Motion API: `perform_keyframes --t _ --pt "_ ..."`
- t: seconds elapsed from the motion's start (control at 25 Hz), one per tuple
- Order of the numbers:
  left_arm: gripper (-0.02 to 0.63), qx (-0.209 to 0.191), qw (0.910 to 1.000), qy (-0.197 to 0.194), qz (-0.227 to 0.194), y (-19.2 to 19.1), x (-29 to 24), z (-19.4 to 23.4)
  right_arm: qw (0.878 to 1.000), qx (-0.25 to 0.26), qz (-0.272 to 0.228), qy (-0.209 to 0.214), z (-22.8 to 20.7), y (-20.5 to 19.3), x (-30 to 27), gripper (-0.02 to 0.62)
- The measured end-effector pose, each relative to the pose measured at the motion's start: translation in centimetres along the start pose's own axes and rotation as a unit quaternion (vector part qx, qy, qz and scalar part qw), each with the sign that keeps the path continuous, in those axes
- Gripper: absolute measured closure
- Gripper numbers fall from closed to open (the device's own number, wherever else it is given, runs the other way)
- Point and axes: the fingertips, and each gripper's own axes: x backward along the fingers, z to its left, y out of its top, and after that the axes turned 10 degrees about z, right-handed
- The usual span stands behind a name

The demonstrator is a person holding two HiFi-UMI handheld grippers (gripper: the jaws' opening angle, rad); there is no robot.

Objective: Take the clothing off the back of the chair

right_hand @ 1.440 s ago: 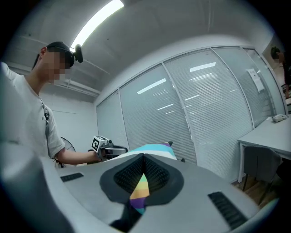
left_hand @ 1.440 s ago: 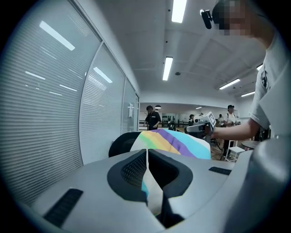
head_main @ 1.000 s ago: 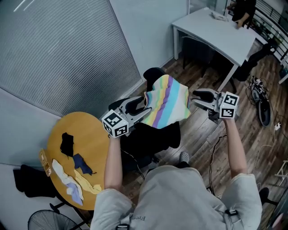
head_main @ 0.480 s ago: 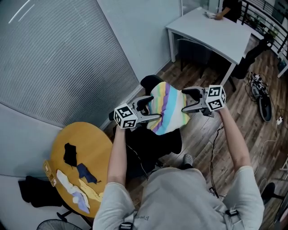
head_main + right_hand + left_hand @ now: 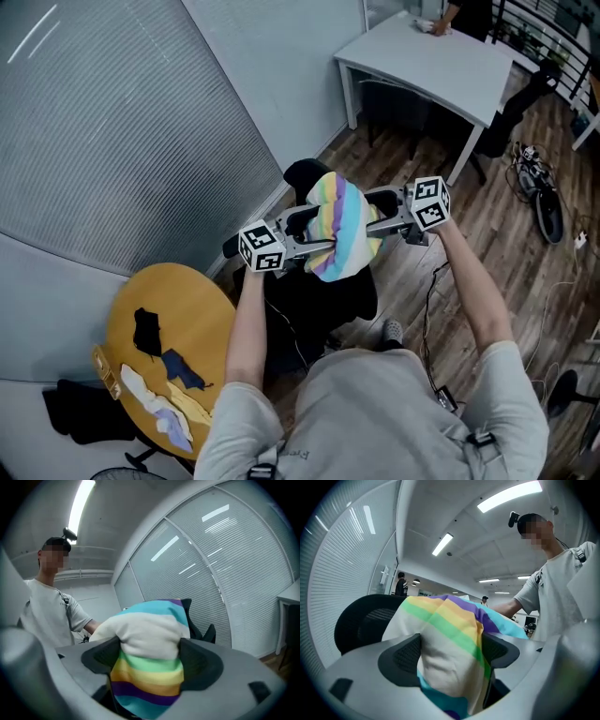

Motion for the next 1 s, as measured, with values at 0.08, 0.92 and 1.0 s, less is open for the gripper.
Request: perform_keyframes --t 0.08,0.92,1.0 --pt "0.186 0.001 1.0000 0.004 -0.005 0.1 0.1 -0.1 1.000 0.007 -0.006 -0.011 0.1 0.1 0.2 0.187" --pt "0.436 0.069 0.9916 0.082 -0.073 -0.1 1.0 -2.1 0.991 -0.032 -0.020 -0.131 2.3 -0.1 0.1 0.469" --pt "0.446 0.062 0.9906 0.101 -0.069 0.1 1.0 -2.1 0.988 -0.029 -0.010 -0.152 2.3 0.0 0.2 0.474"
